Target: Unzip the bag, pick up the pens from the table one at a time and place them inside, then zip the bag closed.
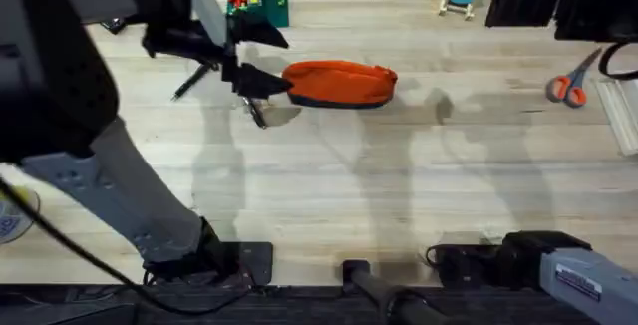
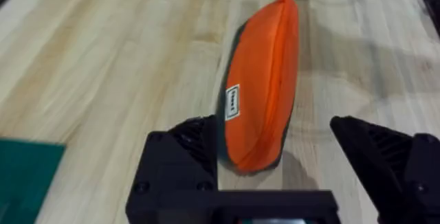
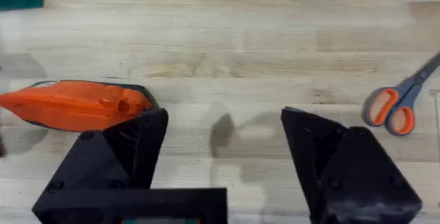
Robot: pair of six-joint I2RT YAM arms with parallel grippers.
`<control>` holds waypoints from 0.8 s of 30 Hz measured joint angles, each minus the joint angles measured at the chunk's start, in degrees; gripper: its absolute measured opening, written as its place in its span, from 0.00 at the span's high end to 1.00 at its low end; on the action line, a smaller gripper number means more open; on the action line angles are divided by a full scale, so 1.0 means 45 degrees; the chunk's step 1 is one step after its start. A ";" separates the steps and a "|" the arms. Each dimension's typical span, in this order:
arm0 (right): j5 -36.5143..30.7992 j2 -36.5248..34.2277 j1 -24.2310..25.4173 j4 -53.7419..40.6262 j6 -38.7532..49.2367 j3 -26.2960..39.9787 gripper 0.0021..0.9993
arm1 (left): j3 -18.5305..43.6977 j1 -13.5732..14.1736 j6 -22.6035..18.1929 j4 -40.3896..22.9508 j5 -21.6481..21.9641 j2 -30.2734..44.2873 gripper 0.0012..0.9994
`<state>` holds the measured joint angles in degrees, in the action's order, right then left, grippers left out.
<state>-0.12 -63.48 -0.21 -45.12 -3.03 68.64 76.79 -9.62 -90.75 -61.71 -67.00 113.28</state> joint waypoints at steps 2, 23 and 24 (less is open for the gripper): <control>-0.0003 -0.0005 0.0000 0.0000 0.0000 0.0000 0.00 | 0.0000 0.0344 -0.0373 0.0044 -0.0075 0.0398 0.01; -0.0005 -0.0003 0.0000 0.0000 0.0000 0.0000 0.00 | 0.0044 0.1115 -0.1092 0.0395 -0.0983 0.1315 0.45; -0.0003 0.0000 0.0000 0.0000 0.0000 0.0000 0.00 | 0.0044 0.1115 -0.1090 0.0490 -0.1017 0.1315 0.61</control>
<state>-0.14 -63.48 -0.21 -45.12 -3.03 68.64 76.99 -4.60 -95.66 -59.51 -71.58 119.20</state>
